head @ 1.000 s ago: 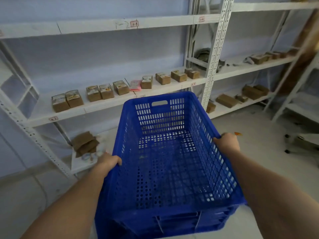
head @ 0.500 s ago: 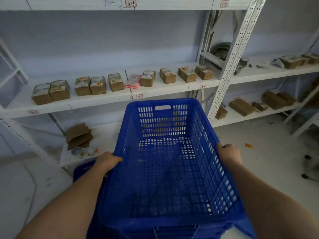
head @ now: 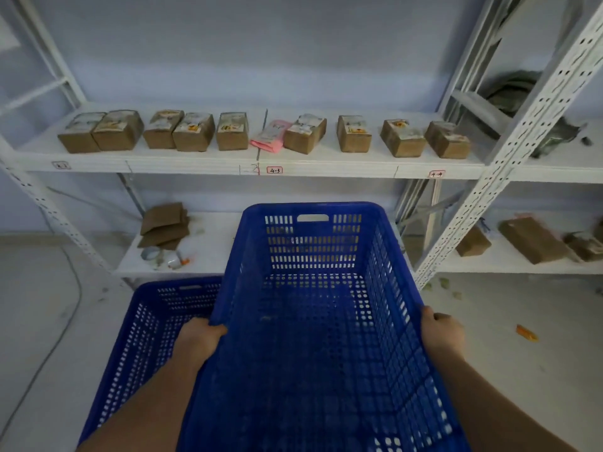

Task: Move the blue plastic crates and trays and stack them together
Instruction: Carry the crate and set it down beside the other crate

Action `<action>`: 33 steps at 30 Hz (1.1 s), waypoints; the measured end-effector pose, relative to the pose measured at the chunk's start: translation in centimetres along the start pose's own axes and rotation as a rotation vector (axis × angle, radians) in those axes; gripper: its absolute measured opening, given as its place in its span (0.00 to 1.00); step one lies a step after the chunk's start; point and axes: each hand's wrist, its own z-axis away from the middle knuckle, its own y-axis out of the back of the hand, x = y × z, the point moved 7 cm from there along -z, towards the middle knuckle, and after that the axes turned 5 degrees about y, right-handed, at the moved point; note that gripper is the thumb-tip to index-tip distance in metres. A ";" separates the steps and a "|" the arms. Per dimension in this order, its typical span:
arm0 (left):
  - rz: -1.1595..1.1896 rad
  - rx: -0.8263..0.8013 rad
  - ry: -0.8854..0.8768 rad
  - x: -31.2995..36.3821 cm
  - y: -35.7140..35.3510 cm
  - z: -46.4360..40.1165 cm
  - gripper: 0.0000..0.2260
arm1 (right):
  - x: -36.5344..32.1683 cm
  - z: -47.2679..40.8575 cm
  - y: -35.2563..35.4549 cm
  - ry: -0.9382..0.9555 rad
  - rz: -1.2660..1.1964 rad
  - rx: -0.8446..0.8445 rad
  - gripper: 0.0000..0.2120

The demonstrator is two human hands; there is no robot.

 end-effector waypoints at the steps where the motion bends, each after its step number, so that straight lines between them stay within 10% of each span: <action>1: 0.011 0.014 0.009 0.1 -0.4 -0.7 0.07 | -0.1 -0.7 -0.5 0.007 0.001 0.002 0.24; 16: -0.136 0.155 -0.109 1.4 -4.5 -6.9 0.12 | 3.8 -4.7 -6.3 -0.022 -0.056 0.073 0.22; 33: 0.307 0.217 0.046 -9.4 -10.1 -11.4 0.10 | 10.7 -4.3 -15.2 -0.057 -0.073 0.082 0.22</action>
